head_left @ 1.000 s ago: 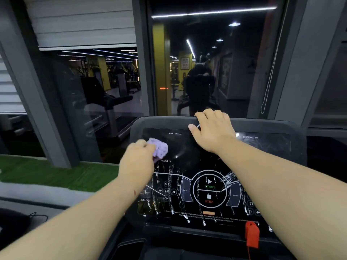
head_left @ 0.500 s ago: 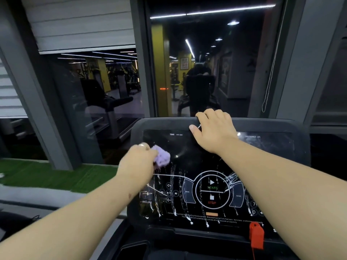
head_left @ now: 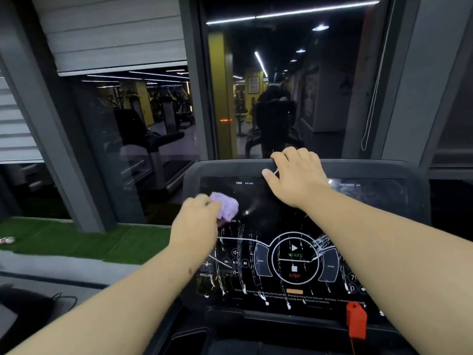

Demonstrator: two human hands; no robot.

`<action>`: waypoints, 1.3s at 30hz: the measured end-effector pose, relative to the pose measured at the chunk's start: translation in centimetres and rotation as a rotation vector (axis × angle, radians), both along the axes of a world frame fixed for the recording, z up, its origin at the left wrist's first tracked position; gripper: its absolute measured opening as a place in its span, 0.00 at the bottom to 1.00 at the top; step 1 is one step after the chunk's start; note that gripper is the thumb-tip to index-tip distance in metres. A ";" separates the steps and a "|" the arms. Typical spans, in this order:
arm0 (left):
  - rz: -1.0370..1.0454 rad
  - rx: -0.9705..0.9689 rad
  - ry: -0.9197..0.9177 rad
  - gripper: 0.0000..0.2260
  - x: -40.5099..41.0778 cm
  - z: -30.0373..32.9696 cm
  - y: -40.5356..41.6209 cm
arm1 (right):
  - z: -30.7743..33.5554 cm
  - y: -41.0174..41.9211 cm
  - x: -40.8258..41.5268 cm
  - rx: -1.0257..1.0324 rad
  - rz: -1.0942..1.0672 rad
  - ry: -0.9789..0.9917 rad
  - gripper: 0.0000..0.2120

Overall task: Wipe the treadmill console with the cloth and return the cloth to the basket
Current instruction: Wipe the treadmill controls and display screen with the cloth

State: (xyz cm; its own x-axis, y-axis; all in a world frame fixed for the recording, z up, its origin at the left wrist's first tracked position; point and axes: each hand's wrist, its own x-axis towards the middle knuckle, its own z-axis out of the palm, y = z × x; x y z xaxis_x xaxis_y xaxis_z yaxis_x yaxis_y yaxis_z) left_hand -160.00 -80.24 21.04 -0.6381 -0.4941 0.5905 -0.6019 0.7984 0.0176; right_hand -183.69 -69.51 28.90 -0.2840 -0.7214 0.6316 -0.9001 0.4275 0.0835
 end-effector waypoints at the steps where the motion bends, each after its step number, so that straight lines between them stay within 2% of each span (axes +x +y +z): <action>1: -0.039 -0.005 -0.072 0.07 0.3 -0.6 0.5 | 0.0 0.0 0.0 -0.008 0.002 0.003 0.26; 3: -0.011 0.003 -0.083 0.06 0.5 1.0 -0.3 | 0.0 0.0 0.0 -0.011 0.004 0.005 0.26; 6: 0.120 -0.012 0.168 0.02 -0.2 3.6 -2.2 | 0.0 0.0 0.0 -0.009 0.001 0.004 0.26; 7: 0.113 0.001 0.188 0.01 -0.5 3.1 -1.5 | 0.0 0.0 -0.1 -0.008 -0.002 0.004 0.26; 10: -0.049 0.020 -0.005 0.06 -1.2 -0.2 2.2 | -0.2 -0.1 -0.1 -0.008 -0.003 0.008 0.26; 12: -0.106 0.034 -0.082 0.07 -1.0 0.1 1.7 | -0.2 -0.1 -0.1 -0.008 -0.002 0.011 0.26; 15: 0.054 0.006 0.100 0.04 -1.5 3.0 -1.6 | -0.1 -0.1 -0.1 -0.005 -0.001 0.017 0.26; 17: 0.080 0.021 0.192 0.05 -2.0 2.3 -0.5 | 0.0 -0.1 -0.1 0.007 -0.007 0.012 0.27; 20: -0.090 -0.016 0.002 0.10 -2.4 -0.9 3.1 | 0.0 -0.1 -0.1 0.009 -0.009 0.005 0.27; 22: -0.125 -0.034 -0.070 0.12 -2.0 0.4 2.5 | 0.0 -0.1 -0.1 0.007 -0.002 0.004 0.27; 25: 0.109 -0.020 0.084 0.07 -2.3 4.1 -0.3 | 0.1 0.0 -0.1 0.013 0.007 -0.001 0.27; 27: 0.092 0.030 0.146 0.08 -2.5 3.3 0.4 | 0.1 0.1 -0.1 0.015 0.007 -0.006 0.27; 28: 0.016 0.017 0.100 0.10 -2.6 1.8 1.4 | 0.1 0.0 -0.1 0.013 0.008 -0.006 0.27; 30: -0.129 0.002 -0.105 0.12 -2.1 -1.6 4.0 | 0.0 0.0 -0.2 0.010 0.007 -0.003 0.27; 33: -0.210 -0.062 -0.301 0.12 -1.7 -1.6 3.6 | 0.0 0.0 -0.1 0.005 0.011 0.007 0.27; 34: -0.167 -0.080 -0.268 0.10 -2.0 -0.7 2.5 | 0.0 0.0 -0.2 0.005 0.012 0.007 0.27; 37: -0.039 0.023 -0.044 0.11 -2.3 0.1 2.4 | 0.0 0.1 -0.2 0.009 0.013 0.000 0.27; 39: -0.066 0.023 -0.108 0.11 -2.2 -1.9 4.4 | -0.1 0.1 -0.3 0.010 0.017 0.000 0.26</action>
